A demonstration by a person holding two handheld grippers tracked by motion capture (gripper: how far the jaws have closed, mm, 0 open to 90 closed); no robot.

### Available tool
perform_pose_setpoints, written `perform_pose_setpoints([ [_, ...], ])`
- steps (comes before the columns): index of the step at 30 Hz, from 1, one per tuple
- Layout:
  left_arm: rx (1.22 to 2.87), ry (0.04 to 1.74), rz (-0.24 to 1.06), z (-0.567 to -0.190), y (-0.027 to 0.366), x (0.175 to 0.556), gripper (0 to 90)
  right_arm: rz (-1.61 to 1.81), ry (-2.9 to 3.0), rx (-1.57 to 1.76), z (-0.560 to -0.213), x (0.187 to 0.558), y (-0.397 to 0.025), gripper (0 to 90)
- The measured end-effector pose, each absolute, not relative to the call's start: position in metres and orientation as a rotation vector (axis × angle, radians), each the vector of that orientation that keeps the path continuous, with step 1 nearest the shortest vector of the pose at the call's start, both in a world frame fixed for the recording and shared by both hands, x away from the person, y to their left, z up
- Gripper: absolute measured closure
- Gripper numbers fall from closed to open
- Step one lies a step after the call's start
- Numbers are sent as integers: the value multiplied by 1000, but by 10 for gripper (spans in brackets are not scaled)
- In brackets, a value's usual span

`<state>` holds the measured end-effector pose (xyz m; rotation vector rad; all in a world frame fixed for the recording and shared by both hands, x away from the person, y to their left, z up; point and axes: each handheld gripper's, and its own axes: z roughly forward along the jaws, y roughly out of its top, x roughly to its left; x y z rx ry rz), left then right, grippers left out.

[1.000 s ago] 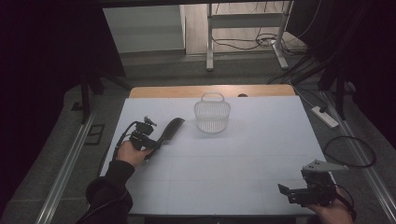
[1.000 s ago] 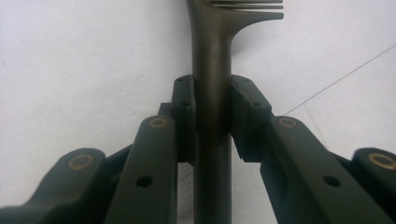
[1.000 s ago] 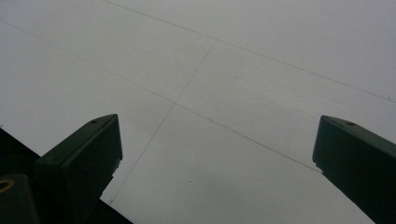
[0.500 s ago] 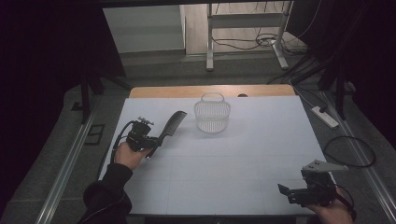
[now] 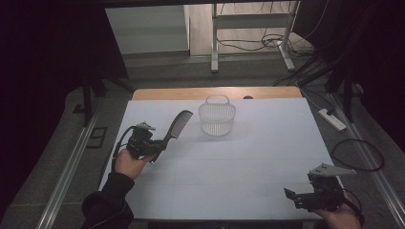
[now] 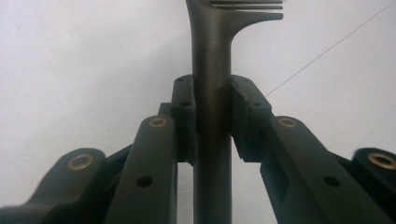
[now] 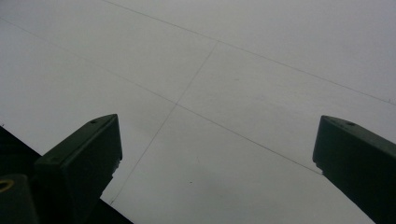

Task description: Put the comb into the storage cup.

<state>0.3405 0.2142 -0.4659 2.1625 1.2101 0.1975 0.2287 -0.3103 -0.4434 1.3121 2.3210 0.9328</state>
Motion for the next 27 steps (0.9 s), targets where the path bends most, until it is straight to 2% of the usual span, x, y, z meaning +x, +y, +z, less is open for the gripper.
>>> perform_pose_setpoints([
  [27,2076,1109,288,-447,214,288,723,962,2318,1293,-442,227,-311,13],
])
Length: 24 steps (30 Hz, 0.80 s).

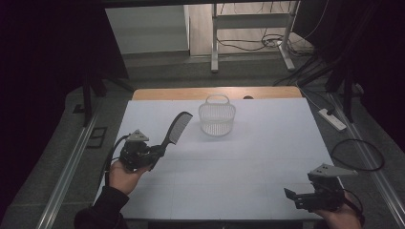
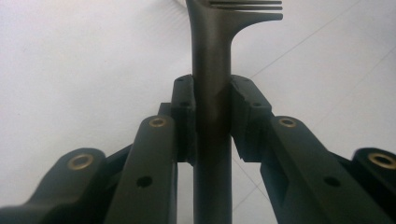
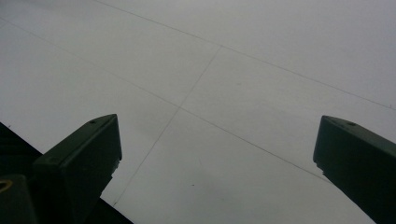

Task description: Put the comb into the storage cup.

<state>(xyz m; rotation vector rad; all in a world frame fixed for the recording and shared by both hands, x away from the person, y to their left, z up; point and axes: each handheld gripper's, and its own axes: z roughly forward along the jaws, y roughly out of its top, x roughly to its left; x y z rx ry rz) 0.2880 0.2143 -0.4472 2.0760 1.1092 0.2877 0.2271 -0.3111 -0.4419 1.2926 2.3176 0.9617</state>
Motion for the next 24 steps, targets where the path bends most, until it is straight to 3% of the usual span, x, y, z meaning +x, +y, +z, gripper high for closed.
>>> perform_pose_setpoints([
  [24,2039,1047,292,-441,217,244,722,1098,2267,1172,-434,226,-308,0],
])
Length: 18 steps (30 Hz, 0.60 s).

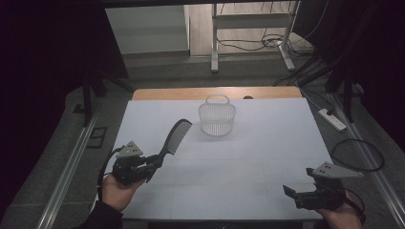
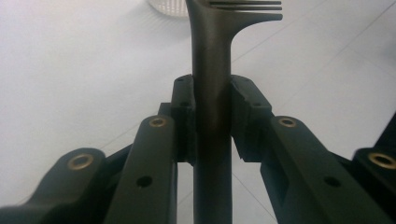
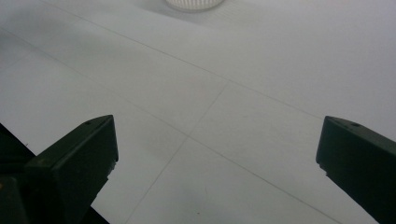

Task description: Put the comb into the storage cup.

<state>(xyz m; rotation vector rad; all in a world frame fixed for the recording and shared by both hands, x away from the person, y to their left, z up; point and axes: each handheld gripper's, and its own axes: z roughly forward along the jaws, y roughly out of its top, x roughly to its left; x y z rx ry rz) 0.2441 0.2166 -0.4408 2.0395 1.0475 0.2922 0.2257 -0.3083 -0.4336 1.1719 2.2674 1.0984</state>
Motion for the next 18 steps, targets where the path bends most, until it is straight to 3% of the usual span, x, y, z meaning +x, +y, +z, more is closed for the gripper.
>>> perform_pose_setpoints([
  [18,2037,1013,300,-439,212,226,722,1185,2299,1084,-425,236,-294,0],
])
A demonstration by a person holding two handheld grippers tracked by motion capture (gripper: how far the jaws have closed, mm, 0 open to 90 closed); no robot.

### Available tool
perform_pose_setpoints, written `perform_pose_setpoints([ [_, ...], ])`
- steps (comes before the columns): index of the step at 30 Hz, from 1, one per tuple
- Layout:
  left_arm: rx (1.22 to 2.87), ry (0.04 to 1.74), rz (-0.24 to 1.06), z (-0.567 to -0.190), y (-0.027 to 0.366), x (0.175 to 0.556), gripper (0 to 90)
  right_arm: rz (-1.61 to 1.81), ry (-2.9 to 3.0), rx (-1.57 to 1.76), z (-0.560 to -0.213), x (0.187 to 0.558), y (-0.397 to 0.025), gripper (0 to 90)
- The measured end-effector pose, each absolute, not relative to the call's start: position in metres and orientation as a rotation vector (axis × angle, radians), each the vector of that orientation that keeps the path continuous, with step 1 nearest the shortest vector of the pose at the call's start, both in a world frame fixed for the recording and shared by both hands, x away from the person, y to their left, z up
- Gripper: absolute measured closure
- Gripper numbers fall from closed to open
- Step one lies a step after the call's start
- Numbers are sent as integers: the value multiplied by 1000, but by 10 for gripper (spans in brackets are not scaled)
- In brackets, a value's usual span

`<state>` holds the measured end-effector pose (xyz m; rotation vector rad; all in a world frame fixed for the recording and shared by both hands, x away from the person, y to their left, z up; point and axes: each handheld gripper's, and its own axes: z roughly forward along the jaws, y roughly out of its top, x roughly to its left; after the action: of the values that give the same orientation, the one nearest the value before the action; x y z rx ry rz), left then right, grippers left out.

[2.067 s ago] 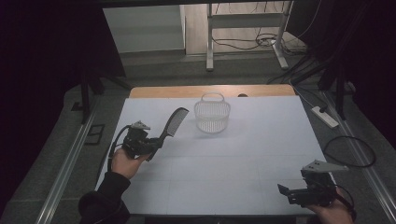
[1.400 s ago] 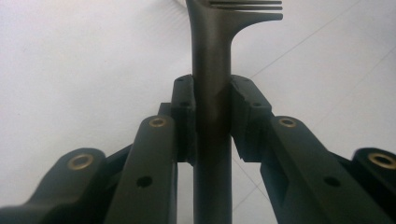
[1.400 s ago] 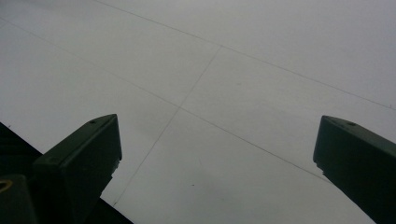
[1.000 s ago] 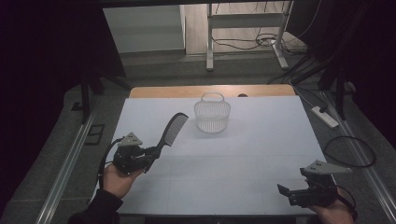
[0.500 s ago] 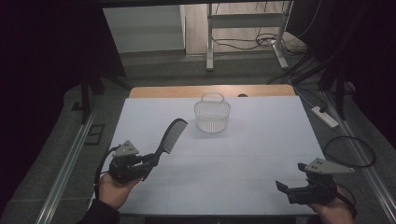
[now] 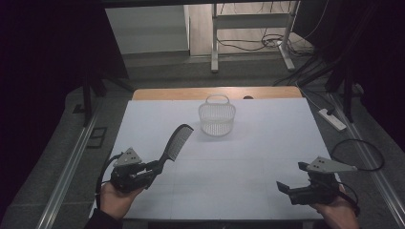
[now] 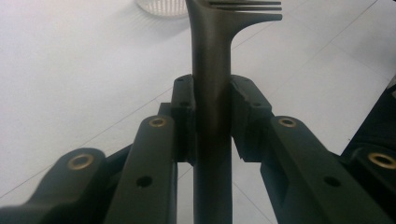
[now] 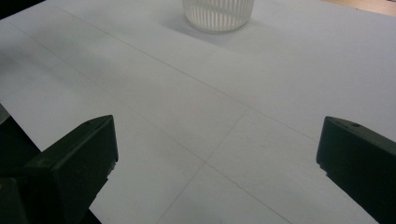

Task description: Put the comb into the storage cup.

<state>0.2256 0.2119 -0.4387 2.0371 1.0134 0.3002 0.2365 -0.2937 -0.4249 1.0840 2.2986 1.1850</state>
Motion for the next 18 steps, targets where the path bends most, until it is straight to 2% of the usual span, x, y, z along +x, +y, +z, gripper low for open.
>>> perform_pose_setpoints([
  [18,2051,949,289,-439,194,228,722,1264,2350,1070,-418,256,-270,0],
])
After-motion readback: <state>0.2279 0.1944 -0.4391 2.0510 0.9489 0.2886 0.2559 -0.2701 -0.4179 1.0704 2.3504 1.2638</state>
